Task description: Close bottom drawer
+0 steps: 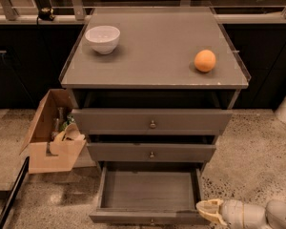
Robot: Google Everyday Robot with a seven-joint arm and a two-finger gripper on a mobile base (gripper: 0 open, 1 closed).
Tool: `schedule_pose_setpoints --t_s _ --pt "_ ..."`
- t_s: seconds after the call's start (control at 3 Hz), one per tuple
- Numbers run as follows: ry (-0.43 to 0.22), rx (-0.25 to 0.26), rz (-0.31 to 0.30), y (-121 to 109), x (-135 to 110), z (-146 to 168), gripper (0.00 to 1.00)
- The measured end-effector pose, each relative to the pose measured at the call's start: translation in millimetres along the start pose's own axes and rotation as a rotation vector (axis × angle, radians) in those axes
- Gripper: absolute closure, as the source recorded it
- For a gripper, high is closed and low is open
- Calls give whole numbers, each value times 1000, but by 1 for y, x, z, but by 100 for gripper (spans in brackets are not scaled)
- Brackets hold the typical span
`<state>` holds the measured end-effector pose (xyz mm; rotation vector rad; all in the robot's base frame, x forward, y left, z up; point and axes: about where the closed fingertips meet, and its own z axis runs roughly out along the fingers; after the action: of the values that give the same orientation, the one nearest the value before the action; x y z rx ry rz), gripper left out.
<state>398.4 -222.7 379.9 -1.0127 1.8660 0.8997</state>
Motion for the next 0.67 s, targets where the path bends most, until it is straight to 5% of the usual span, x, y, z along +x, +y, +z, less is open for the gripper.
schedule_pose_setpoints --t_s 0.67 --pt "-11 -29 43 -6 28 8 100"
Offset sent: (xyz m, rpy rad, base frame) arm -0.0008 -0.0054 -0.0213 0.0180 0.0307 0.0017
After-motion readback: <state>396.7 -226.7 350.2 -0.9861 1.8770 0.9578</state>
